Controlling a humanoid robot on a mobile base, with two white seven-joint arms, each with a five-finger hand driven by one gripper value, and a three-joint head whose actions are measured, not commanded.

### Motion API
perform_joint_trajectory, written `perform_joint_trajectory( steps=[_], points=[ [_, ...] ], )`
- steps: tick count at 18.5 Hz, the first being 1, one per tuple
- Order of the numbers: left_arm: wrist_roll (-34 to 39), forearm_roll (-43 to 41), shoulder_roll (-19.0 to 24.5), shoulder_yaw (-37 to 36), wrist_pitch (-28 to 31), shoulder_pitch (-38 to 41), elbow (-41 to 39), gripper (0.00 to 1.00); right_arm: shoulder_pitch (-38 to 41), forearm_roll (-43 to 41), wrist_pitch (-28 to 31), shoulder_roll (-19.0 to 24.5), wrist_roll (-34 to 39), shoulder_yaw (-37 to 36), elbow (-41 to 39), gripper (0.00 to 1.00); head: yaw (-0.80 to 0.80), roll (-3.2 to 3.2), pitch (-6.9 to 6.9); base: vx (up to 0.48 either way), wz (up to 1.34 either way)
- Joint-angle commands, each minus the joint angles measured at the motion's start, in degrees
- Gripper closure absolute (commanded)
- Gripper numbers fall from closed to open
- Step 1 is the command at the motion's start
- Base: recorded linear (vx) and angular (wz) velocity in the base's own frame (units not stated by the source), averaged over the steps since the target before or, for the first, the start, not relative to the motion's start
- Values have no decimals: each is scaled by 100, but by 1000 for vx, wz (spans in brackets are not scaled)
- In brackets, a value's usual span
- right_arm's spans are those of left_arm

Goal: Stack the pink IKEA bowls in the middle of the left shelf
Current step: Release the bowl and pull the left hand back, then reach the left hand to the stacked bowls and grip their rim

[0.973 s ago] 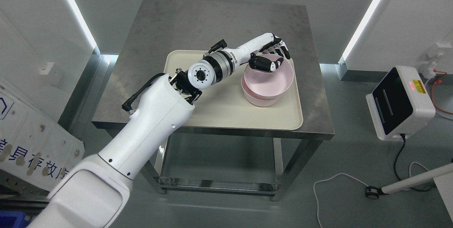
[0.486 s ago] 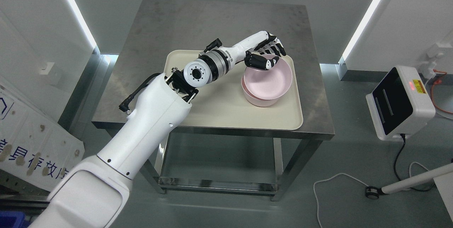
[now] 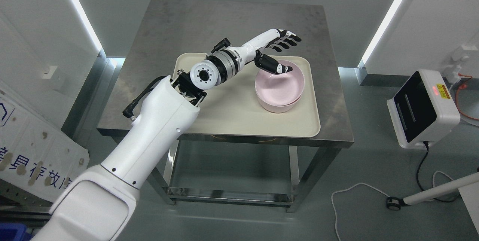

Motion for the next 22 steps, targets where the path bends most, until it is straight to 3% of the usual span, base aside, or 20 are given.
perform_joint_trajectory(
  steps=[1, 4, 7, 9, 12, 15, 18, 22],
  points=[
    [28, 404, 99, 1657, -55, 42, -642, 36, 167, -64, 2, -100, 4, -62, -193, 0, 0, 0, 0, 0, 0],
    [107, 905, 99, 2791, -55, 191, -897, 33, 167, -64, 2, -100, 4, -62, -193, 0, 0, 0, 0, 0, 0],
    [501, 1398, 99, 3189, -82, 935, -1992, 19, 167, -64, -7, -100, 4, -62, -193, 0, 0, 0, 0, 0, 0],
    [485, 1417, 99, 3120, -518, 1621, -2574, 14, 167, -64, -7, -100, 4, -70, -193, 0, 0, 0, 0, 0, 0],
    [65, 1347, 99, 2630, -1887, 2439, -2857, 14, 167, -64, 2, -100, 4, -62, -193, 0, 0, 0, 0, 0, 0],
    [-174, 1004, 894, 2267, -2918, 2845, -2963, 14, 167, -64, 2, -100, 4, -62, -193, 0, 0, 0, 0, 0, 0],
    [-936, 522, 1483, 1969, -3429, 2951, -3113, 15, 167, -64, -7, -100, 4, -62, -193, 0, 0, 0, 0, 0, 0],
    [-1343, -1127, 1433, 1469, -3589, 2785, -3113, 15, 167, -64, 2, -100, 4, -70, -193, 0, 0, 0, 0, 0, 7]
  ],
)
